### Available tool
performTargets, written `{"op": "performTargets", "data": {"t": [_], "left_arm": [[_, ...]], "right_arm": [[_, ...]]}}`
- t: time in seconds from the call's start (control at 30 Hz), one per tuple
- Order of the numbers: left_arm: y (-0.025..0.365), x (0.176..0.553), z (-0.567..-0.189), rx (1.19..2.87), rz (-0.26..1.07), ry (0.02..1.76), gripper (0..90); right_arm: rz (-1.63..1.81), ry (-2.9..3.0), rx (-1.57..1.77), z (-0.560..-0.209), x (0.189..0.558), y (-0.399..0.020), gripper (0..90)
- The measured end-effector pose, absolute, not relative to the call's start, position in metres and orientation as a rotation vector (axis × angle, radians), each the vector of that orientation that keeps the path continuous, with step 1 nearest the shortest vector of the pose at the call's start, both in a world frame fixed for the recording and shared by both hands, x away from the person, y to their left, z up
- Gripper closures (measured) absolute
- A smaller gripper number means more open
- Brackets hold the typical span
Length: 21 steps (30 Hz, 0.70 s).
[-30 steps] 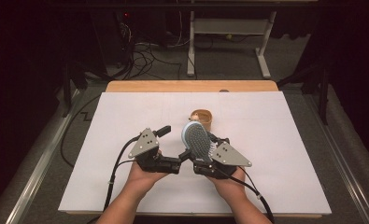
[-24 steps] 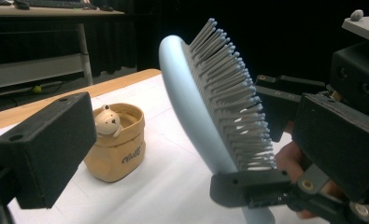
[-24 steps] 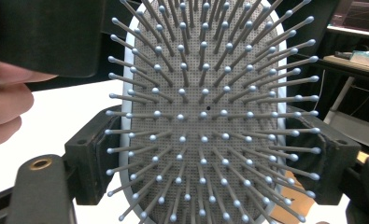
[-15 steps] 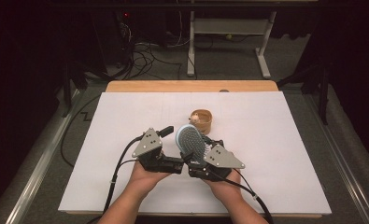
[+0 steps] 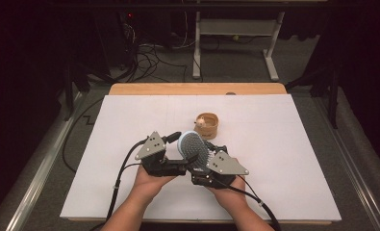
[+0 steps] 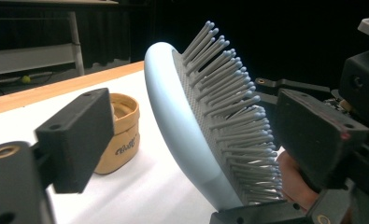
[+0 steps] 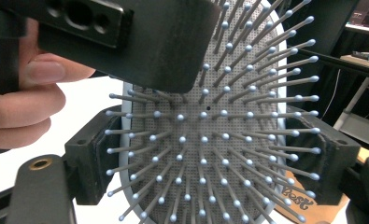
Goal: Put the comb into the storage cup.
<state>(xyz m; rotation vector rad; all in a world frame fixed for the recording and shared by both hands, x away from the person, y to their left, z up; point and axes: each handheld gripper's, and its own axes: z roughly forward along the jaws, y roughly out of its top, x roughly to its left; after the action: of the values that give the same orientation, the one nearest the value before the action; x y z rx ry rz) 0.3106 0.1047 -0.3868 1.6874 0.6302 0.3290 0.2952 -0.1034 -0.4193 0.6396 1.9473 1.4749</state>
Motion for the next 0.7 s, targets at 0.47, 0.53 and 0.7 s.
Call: {"op": "performTargets", "data": {"t": [0.47, 0.53, 0.7], "left_arm": [[0.1051, 0.3094, -0.3876, 1.676, 0.304, 0.616, 28.3], [0.1052, 0.3096, -0.3877, 1.677, 0.298, 0.613, 30.7], [0.1044, 0.3091, -0.3881, 1.674, 0.295, 0.609, 33.9]], "right_arm": [[1.472, 1.947, 0.634, -0.4197, 0.2942, -0.1027, 20.3], [1.468, 1.95, 0.64, -0.4197, 0.2938, -0.1025, 20.4], [1.469, 1.946, 0.64, -0.4198, 0.2939, -0.1022, 20.4]]}}
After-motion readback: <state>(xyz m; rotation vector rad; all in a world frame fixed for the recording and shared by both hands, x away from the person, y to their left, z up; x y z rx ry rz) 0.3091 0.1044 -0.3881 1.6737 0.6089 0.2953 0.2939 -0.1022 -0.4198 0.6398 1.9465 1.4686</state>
